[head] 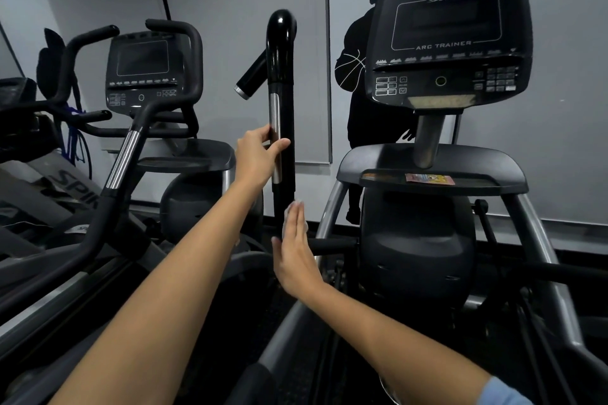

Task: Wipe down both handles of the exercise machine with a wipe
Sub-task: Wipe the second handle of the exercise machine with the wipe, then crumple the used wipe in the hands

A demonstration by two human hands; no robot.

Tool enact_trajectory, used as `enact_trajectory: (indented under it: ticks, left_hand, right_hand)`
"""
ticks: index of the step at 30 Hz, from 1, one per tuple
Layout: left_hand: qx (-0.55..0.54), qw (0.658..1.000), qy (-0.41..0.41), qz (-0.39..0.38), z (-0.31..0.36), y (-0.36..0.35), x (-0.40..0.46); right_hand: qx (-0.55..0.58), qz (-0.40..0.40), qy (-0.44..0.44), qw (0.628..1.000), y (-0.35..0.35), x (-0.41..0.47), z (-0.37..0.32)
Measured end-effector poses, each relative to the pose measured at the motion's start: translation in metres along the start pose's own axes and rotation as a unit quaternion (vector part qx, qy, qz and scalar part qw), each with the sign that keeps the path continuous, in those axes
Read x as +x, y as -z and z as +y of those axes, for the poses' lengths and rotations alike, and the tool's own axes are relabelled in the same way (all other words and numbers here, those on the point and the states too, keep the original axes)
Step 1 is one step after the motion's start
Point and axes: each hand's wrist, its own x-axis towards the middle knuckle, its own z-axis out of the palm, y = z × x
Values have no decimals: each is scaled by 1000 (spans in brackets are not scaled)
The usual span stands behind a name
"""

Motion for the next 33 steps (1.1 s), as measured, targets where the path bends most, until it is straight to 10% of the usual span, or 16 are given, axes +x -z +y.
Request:
enact_trajectory:
  ticks: [14,18,24,29,33]
  left_hand:
    - [11,1000,21,-1,6,1,-2]
    - [9,999,45,-8,12,5,-3]
    - [42,997,-48,39,20,2,-26]
    - [43,984,-164,-48,15,-18,-65]
    - [-122,960,-17,-252,10,-47,-103]
  right_hand:
    - [-105,-91,1,990,46,-20,35]
    - [89,18,-114,989,76,-14,22]
    - [346,107,-274,891,127,-13,11]
    - [384,131,-288,867,142,-34,8]
    - [419,171,-310,836,147,-59,7]
